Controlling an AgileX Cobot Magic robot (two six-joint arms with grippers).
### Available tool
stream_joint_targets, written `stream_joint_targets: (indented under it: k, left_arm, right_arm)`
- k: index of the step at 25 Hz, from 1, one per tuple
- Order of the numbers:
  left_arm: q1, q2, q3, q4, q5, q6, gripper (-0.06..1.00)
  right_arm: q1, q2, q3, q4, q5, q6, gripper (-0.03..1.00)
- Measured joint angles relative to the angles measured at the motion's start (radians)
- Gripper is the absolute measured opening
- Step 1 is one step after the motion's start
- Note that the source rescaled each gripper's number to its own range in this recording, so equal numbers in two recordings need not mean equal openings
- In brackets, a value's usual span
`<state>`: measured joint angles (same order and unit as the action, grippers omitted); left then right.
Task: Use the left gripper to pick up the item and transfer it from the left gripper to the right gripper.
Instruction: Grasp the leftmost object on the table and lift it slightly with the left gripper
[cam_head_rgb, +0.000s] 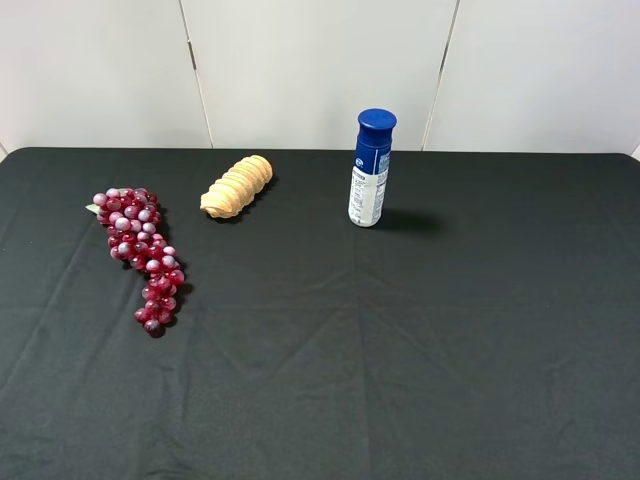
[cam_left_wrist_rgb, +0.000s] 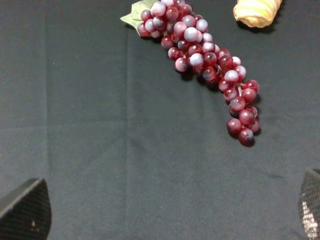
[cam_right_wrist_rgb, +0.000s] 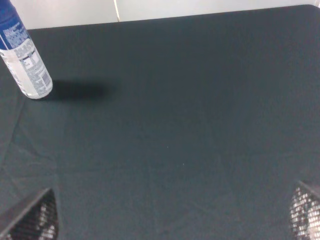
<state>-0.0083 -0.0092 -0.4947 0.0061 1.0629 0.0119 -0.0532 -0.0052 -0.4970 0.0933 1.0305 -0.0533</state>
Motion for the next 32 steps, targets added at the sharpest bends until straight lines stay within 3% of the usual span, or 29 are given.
stream_joint_targets:
  k: [32]
  left_arm:
    - [0.0,0.0,0.0,0.007,0.0,0.001,0.98]
  right_arm:
    - [0.0,0.0,0.0,0.0,0.0,0.001,1.0]
